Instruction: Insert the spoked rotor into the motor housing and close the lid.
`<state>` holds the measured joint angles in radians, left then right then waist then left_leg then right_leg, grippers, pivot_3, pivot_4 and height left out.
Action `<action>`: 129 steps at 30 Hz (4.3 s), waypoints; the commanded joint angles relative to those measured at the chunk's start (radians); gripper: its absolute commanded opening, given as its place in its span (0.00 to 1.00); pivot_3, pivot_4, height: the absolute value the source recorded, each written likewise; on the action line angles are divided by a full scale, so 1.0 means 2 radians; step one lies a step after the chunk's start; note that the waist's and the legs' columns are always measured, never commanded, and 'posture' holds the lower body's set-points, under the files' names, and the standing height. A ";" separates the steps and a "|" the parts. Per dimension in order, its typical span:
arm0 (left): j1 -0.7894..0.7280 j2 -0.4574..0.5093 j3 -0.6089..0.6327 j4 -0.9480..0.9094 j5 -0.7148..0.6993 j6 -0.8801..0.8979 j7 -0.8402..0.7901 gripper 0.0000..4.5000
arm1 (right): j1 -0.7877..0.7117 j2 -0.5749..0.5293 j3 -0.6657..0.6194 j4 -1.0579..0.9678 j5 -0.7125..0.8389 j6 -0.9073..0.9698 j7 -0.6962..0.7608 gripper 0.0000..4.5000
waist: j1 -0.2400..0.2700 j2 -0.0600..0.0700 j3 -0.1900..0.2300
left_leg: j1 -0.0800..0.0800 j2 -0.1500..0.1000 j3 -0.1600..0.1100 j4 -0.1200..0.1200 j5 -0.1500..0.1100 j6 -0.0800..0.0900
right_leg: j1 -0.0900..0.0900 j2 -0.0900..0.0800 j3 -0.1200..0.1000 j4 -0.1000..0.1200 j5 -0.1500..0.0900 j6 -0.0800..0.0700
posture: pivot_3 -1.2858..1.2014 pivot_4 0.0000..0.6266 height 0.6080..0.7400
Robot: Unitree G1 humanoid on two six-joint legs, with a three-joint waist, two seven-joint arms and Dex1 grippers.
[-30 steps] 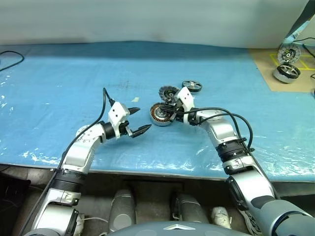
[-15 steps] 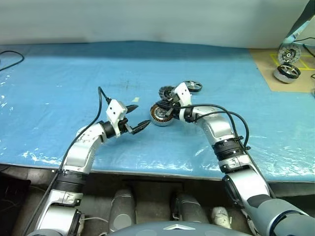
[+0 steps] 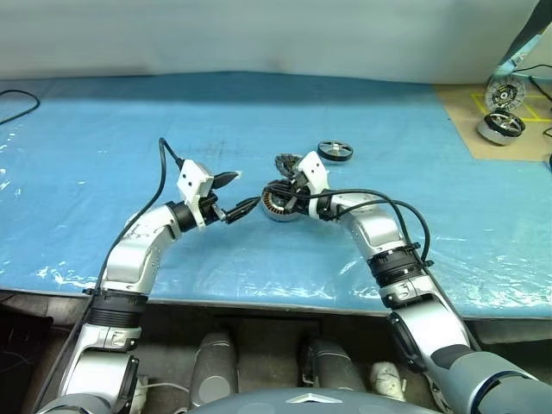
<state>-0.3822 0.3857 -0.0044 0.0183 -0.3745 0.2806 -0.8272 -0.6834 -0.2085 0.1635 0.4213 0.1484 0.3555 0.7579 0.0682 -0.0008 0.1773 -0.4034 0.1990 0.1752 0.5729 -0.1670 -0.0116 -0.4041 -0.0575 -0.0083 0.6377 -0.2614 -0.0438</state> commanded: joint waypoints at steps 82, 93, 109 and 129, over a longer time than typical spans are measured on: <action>-0.021 -0.002 -0.016 0.036 -0.001 -0.034 -0.036 1.00 | -0.129 -0.074 -0.069 0.131 -0.031 -0.094 -0.056 0.01 | -0.002 -0.001 -0.001 | 0.001 0.000 0.001 0.002 0.000 -0.001 | 0.000 0.000 0.001 0.001 0.000 0.000 | 0.52 0.24 1.00; -0.003 0.005 -0.001 0.019 -0.004 -0.029 -0.023 1.00 | -0.159 -0.056 -0.067 0.154 -0.030 -0.117 0.016 0.01 | 0.004 -0.001 -0.001 | -0.001 0.000 0.001 0.002 0.000 0.000 | 0.000 0.000 -0.001 0.001 0.000 0.000 | 0.52 0.24 1.00; -0.016 -0.012 -0.013 0.039 0.006 -0.042 -0.021 1.00 | -0.271 -0.074 -0.049 0.420 -0.145 -0.203 -0.212 0.44 | -0.002 0.000 0.000 | -0.001 0.002 0.001 0.002 0.000 0.000 | -0.001 0.001 -0.001 0.002 0.000 -0.001 | 0.52 0.24 1.00; -0.011 -0.024 -0.018 0.040 0.018 -0.051 -0.017 1.00 | -0.232 -0.055 -0.076 0.442 -0.143 -0.152 -0.226 0.68 | 0.001 0.000 0.000 | -0.002 0.002 0.001 0.002 0.000 0.000 | -0.002 0.001 -0.001 0.002 0.000 -0.001 | 0.52 0.24 1.00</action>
<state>-0.3914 0.3392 -0.0424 0.1128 -0.3388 0.1966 -0.8639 -1.1421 -0.3172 0.0128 1.3216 -0.1371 0.0491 0.3008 0.0708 -0.0013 0.1768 -0.4077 0.2021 0.1772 0.5772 -0.1675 -0.0123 -0.4078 -0.0559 -0.0111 0.6414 -0.2622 -0.0454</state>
